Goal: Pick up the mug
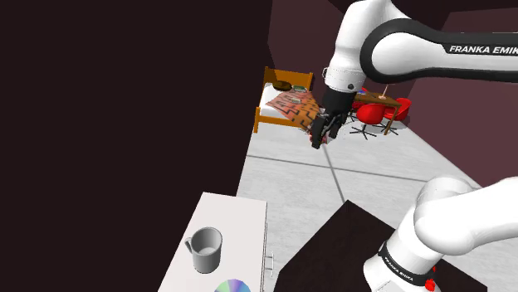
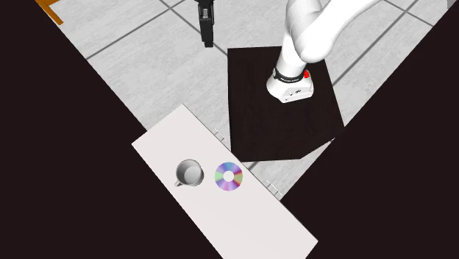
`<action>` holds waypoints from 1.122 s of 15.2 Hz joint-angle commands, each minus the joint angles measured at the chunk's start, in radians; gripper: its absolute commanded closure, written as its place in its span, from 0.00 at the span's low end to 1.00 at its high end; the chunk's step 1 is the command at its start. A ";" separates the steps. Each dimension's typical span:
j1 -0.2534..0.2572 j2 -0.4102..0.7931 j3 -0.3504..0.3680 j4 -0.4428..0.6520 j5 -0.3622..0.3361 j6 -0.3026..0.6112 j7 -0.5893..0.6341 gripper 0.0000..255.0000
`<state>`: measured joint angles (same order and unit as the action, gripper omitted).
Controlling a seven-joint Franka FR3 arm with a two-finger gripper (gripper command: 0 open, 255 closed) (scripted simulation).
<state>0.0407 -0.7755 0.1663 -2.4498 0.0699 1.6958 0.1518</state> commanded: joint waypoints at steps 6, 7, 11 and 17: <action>0.033 0.121 0.125 -0.064 0.090 0.193 0.139 0.00; 0.036 0.144 0.143 -0.068 0.100 0.222 0.158 0.00; 0.046 0.252 0.217 -0.070 0.131 0.340 0.237 0.00; 0.041 0.454 0.330 -0.030 0.128 0.514 0.371 0.00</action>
<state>0.0837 -0.3661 0.4728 -2.4897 0.2028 2.1711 0.4930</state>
